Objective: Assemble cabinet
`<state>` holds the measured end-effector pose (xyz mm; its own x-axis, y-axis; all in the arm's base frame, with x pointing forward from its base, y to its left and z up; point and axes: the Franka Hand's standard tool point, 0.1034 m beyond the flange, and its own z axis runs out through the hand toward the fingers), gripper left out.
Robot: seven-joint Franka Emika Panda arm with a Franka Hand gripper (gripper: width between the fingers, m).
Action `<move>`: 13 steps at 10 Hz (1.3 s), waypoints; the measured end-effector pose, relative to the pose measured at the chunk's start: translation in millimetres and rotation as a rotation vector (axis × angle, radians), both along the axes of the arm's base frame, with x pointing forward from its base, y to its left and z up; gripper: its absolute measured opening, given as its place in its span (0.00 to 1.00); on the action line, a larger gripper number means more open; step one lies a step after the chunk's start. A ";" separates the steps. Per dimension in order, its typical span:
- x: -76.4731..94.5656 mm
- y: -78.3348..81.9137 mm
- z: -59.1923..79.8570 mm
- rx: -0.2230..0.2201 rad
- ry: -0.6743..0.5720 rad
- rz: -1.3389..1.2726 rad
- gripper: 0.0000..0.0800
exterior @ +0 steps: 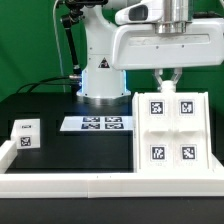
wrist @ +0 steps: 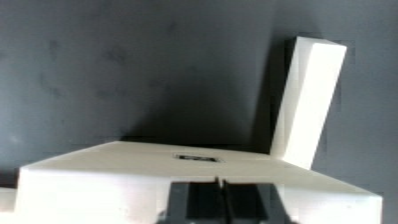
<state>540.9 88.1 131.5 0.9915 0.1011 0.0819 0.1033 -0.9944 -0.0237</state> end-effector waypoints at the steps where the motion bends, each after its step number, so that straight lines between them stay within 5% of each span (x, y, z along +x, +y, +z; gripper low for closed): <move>1: 3.6 0.7 -0.7 0.001 -0.002 0.000 0.00; 7: 14.8 11.5 1.9 0.003 -0.006 0.003 0.00; 8: 14.7 11.2 1.9 0.003 -0.006 0.003 0.16; 9: 14.6 11.3 1.8 0.003 -0.006 0.003 0.16; 10: 13.0 10.3 0.2 0.004 -0.005 0.000 0.33; 11: 0.2 3.3 -9.3 0.007 0.004 -0.013 0.53; 12: -14.1 -9.3 -17.2 0.000 0.027 -0.006 0.53; 13: -22.0 -26.3 -21.3 -0.007 0.041 -0.006 0.76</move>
Offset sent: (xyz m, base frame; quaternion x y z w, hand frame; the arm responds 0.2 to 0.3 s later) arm 0.0198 -0.0002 0.0067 -0.0333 -0.0238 -0.0190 0.9990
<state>518.9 61.8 110.2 0.9946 0.0954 0.0410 0.0963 -0.9951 -0.0212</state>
